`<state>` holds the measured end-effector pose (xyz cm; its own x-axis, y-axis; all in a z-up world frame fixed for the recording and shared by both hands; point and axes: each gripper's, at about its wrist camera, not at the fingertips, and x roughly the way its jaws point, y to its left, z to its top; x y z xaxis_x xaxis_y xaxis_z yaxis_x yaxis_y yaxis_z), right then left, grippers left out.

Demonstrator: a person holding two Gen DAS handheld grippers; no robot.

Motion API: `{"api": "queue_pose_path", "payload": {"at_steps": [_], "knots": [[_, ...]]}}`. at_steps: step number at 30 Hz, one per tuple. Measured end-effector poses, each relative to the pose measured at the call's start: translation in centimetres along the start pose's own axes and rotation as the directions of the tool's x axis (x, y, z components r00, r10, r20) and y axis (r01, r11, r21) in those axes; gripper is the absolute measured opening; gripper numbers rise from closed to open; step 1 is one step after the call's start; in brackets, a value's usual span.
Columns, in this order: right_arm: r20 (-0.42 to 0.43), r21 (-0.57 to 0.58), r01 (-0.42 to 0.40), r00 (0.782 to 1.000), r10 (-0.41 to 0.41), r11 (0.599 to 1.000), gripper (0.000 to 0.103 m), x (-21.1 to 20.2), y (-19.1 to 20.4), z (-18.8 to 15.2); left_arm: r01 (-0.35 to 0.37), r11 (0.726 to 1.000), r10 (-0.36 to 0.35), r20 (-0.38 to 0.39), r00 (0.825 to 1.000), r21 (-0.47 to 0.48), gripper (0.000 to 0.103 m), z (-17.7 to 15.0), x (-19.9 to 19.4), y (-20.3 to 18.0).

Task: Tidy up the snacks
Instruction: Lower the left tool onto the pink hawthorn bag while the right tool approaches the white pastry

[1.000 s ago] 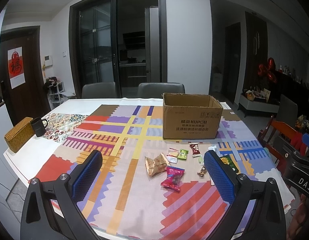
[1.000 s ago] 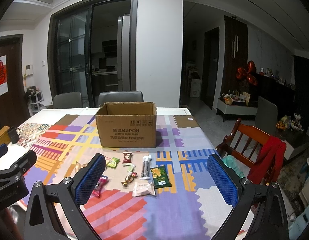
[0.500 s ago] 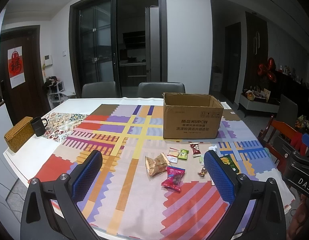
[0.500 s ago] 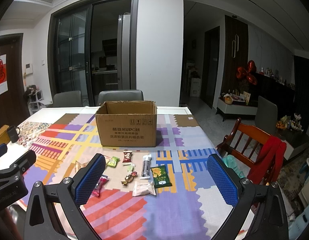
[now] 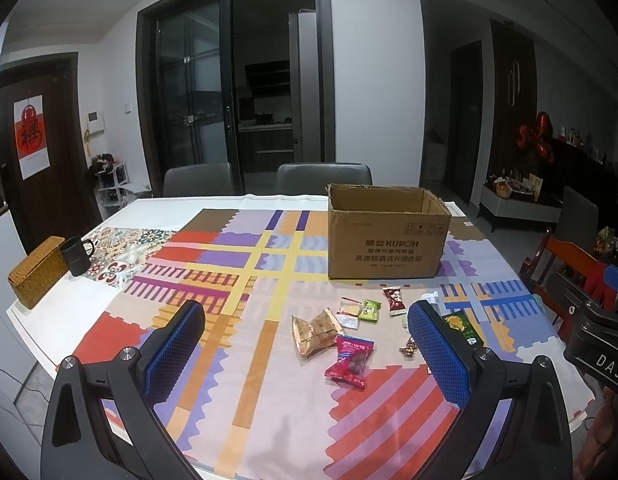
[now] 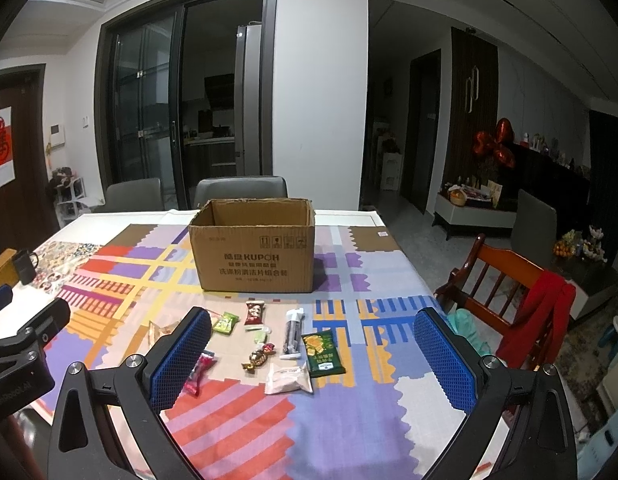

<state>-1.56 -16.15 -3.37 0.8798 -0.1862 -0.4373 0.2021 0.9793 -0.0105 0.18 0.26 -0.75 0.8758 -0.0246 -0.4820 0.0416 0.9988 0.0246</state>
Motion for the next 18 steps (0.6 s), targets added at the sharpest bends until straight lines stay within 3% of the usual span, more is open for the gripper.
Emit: {"api": "queue_pose_path", "payload": {"at_steps": [18], "knots": [[-0.134,0.005,-0.014,0.991,0.015,1.0,0.102,6.1,-0.2,-0.8,0.028,0.997,-0.021,-0.103,0.994,0.071,0.103,-0.2,6.2,-1.5]]}}
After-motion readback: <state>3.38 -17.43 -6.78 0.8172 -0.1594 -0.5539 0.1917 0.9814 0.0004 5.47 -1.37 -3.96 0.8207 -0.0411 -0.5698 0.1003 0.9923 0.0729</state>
